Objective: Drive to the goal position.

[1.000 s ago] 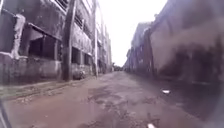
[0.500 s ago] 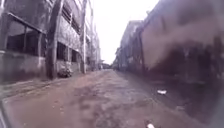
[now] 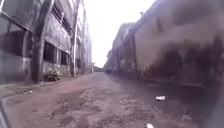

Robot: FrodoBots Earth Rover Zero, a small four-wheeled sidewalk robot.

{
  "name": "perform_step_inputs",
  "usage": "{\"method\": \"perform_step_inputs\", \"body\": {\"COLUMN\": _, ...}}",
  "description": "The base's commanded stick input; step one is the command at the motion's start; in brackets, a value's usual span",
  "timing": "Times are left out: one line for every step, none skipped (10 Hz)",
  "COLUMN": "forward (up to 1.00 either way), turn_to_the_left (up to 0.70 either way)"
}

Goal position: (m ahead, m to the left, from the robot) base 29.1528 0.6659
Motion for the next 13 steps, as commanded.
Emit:
{"method": "perform_step_inputs", "body": {"forward": 0.70, "turn_to_the_left": 0.00}}
{"method": "perform_step_inputs", "body": {"forward": 0.70, "turn_to_the_left": 0.00}}
{"method": "perform_step_inputs", "body": {"forward": 0.70, "turn_to_the_left": 0.00}}
{"method": "perform_step_inputs", "body": {"forward": 0.70, "turn_to_the_left": 0.00}}
{"method": "perform_step_inputs", "body": {"forward": 0.70, "turn_to_the_left": 0.00}}
{"method": "perform_step_inputs", "body": {"forward": 0.70, "turn_to_the_left": 0.00}}
{"method": "perform_step_inputs", "body": {"forward": 0.70, "turn_to_the_left": 0.00}}
{"method": "perform_step_inputs", "body": {"forward": 0.70, "turn_to_the_left": 0.00}}
{"method": "perform_step_inputs", "body": {"forward": 0.70, "turn_to_the_left": 0.00}}
{"method": "perform_step_inputs", "body": {"forward": 0.70, "turn_to_the_left": 0.00}}
{"method": "perform_step_inputs", "body": {"forward": 0.70, "turn_to_the_left": 0.00}}
{"method": "perform_step_inputs", "body": {"forward": 0.70, "turn_to_the_left": 0.00}}
{"method": "perform_step_inputs", "body": {"forward": 0.70, "turn_to_the_left": 0.00}}
